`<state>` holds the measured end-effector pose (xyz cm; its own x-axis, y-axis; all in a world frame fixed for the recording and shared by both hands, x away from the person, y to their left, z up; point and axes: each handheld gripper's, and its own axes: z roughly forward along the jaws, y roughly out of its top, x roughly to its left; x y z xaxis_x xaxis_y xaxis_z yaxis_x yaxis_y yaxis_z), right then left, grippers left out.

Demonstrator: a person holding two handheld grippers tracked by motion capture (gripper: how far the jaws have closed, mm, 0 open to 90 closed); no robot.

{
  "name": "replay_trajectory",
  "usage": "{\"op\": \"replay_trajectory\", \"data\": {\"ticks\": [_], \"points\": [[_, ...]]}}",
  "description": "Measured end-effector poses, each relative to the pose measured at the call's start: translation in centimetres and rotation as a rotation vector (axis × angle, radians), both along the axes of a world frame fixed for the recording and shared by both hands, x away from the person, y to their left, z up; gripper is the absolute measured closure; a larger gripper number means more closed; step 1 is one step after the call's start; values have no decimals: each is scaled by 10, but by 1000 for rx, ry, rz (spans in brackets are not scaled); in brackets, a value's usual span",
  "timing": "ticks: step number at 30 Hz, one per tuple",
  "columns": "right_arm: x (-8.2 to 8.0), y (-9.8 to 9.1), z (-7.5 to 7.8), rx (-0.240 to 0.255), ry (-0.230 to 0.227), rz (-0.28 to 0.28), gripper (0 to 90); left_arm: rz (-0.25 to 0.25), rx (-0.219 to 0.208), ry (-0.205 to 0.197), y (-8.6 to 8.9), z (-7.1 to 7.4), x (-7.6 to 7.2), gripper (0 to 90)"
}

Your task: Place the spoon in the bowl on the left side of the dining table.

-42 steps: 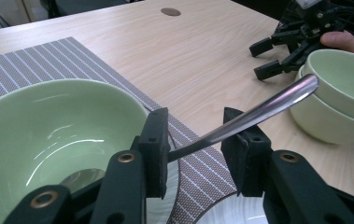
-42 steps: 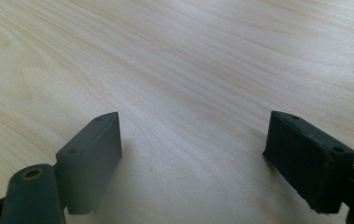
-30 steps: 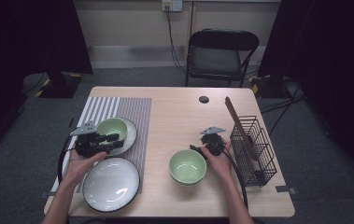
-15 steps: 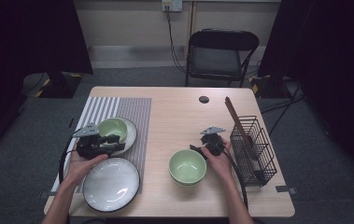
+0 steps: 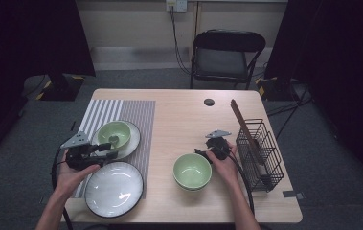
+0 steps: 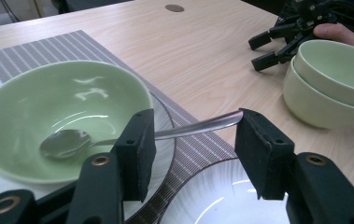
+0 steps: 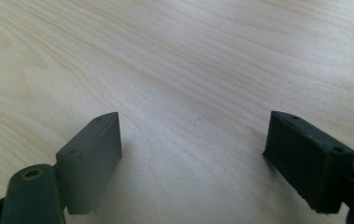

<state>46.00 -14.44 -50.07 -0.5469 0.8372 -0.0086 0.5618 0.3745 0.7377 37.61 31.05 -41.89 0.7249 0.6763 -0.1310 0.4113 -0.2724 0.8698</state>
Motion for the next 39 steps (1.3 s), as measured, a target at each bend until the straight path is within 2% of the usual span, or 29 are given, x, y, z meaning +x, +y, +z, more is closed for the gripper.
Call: {"op": "replay_trajectory", "data": {"ticks": [3, 10, 15, 19, 21, 29, 31, 33, 35, 38, 39], "points": [[0, 0, 0, 0, 0, 0, 182, 19, 5, -5, 8, 2, -3, 476], [0, 0, 0, 0, 0, 0, 182, 56, -13, -17, 20, 7, -6, 487], [0, 0, 0, 0, 0, 0, 182, 35, -28, -27, 12, 10, -5, 507], [0, 0, 0, -1, -1, 0, 182, 34, -9, -43, 6, 16, -3, 522], [0, 0, 0, 0, 0, 0, 182, 29, -12, -44, 7, 16, -4, 535], [0, 0, 0, 0, 0, 0, 182, 93, -13, -41, 29, 11, -9, 506], [0, 0, 0, 1, -1, 1, 182, 103, -27, -46, 34, 12, -10, 508], [0, 0, 0, 0, -1, 0, 182, 125, -16, -64, 39, 13, -10, 512], [0, 0, 0, 0, 0, 0, 182, 156, -38, -56, 44, 14, -9, 539], [0, 0, 0, 0, 0, 0, 182, 149, -46, -63, 45, 18, -10, 559], [0, 0, 0, 0, 0, 0, 182, 140, -63, -60, 44, 19, -11, 560]]}}
